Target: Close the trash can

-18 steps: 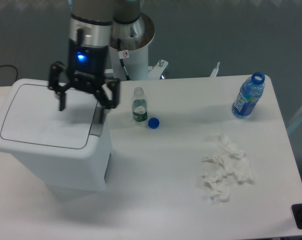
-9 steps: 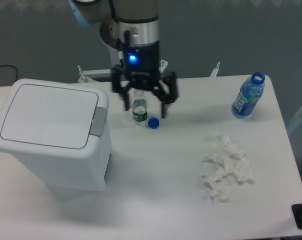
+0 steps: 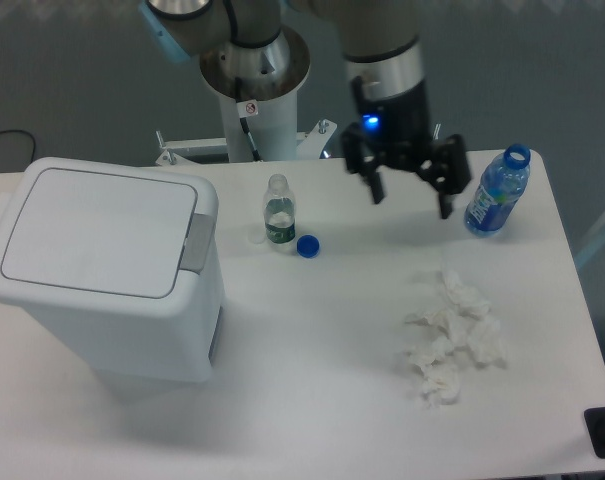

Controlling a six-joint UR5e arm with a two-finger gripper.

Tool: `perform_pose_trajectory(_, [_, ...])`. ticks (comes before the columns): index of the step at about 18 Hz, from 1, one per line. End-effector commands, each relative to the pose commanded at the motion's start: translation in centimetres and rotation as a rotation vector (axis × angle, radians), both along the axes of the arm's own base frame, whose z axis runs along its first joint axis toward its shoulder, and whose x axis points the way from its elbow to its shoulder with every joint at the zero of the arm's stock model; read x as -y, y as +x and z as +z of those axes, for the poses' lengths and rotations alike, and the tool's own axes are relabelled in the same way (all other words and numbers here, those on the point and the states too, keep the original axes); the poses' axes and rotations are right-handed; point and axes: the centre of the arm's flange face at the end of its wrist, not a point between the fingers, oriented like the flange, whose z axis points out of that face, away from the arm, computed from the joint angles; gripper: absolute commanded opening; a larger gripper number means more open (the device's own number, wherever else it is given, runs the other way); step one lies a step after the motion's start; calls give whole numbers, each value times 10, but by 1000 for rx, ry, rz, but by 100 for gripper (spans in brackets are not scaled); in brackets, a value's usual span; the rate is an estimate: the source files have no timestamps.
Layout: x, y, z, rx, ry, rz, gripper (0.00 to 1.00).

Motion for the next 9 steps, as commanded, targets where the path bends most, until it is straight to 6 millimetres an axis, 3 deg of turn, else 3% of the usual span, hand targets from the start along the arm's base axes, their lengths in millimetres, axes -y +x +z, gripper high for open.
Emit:
perform_pose_trajectory(5, [36,-29,-5,15,-2,-44,100])
perform_pose_trajectory(9, [60,-38,-6,37,34,-25,100])
